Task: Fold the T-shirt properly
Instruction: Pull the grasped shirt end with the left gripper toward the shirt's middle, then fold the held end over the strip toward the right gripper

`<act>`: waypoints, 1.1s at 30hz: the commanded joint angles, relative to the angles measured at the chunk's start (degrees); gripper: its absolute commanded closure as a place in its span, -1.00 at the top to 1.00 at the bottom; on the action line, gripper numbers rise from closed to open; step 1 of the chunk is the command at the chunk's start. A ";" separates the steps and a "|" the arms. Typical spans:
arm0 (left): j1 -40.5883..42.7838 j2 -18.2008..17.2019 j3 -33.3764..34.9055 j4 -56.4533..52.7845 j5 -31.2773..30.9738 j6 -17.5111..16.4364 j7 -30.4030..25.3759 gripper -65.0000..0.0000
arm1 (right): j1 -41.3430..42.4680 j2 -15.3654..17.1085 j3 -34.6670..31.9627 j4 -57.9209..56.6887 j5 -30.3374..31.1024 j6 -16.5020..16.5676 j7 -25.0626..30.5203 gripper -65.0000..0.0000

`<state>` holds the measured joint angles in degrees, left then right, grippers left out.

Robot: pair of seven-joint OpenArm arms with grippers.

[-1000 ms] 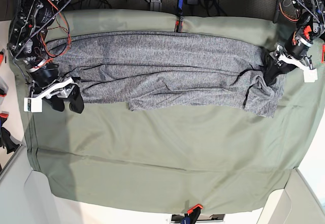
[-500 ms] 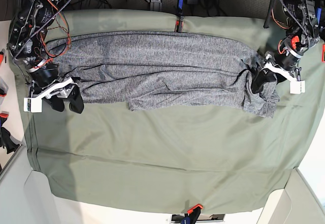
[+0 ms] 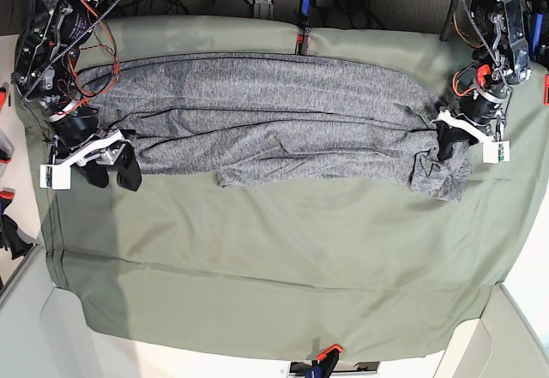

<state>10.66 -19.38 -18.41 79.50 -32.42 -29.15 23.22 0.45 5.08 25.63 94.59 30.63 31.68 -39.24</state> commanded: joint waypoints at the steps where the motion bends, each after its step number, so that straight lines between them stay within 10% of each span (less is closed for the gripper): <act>1: -0.20 -0.46 0.50 0.28 1.55 0.04 0.31 -0.98 | 0.61 0.61 0.11 0.81 1.29 0.22 1.25 0.25; 22: 1.44 -0.48 -0.85 13.33 8.98 -2.16 -2.34 -1.00 | 0.59 0.61 0.13 0.81 1.25 0.22 1.27 0.25; 33: 5.35 -0.46 14.88 29.14 12.72 -4.94 -2.14 -1.00 | 0.59 0.61 0.13 0.81 1.22 0.22 1.27 0.25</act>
<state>16.34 -19.33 -3.22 107.63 -18.79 -33.82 22.52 0.30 5.08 25.65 94.50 30.79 31.66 -39.24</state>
